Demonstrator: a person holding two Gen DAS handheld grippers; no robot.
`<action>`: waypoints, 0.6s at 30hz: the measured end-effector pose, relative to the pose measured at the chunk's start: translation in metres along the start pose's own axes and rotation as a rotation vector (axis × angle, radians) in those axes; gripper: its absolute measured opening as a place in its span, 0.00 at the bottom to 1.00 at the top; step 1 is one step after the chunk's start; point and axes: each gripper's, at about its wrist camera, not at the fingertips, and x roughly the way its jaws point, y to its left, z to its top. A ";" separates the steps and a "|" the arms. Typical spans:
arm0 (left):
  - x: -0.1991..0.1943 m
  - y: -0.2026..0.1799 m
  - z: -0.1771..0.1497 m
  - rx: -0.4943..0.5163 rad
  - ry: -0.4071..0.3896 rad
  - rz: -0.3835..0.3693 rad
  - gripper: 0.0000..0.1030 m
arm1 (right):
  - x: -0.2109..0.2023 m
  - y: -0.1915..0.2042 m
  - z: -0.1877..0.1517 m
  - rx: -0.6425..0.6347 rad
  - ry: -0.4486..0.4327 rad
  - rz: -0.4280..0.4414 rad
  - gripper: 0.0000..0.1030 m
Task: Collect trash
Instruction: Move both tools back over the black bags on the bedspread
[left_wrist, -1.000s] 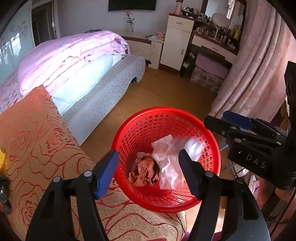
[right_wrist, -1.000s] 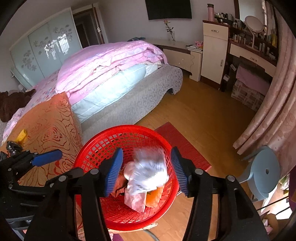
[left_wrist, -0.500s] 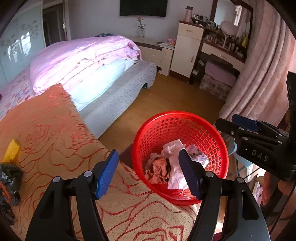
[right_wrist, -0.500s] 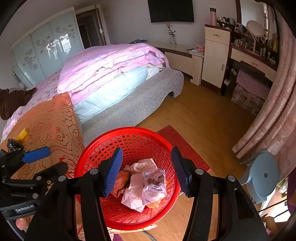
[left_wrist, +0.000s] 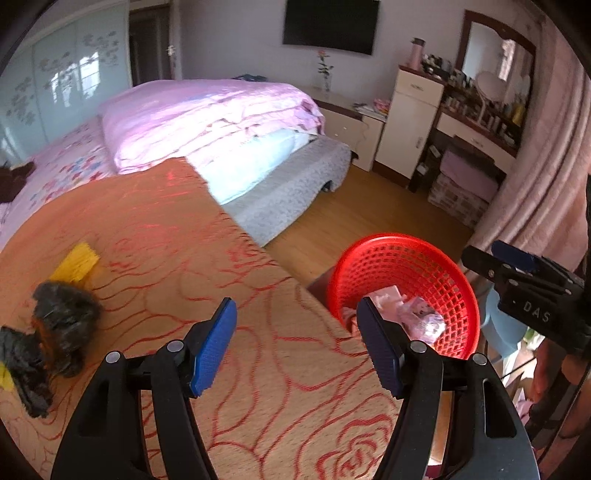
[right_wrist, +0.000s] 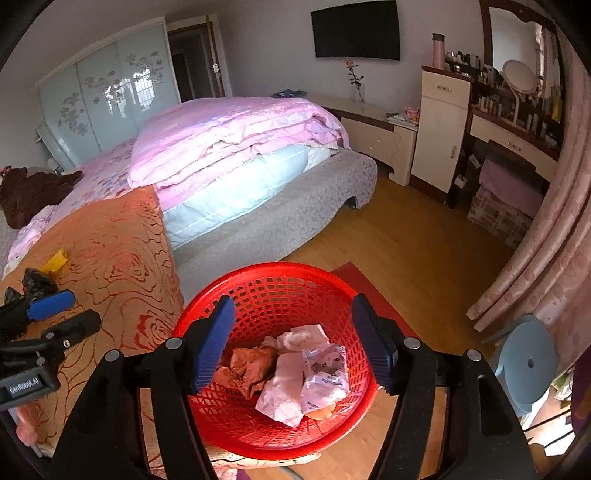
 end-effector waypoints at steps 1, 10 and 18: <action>-0.003 0.005 -0.001 -0.010 -0.006 0.011 0.63 | 0.000 0.002 0.000 -0.004 0.000 0.003 0.63; -0.036 0.053 -0.010 -0.120 -0.061 0.141 0.69 | 0.003 0.031 -0.003 -0.046 0.014 0.045 0.70; -0.061 0.108 -0.024 -0.259 -0.073 0.228 0.69 | 0.002 0.078 -0.004 -0.125 0.023 0.120 0.70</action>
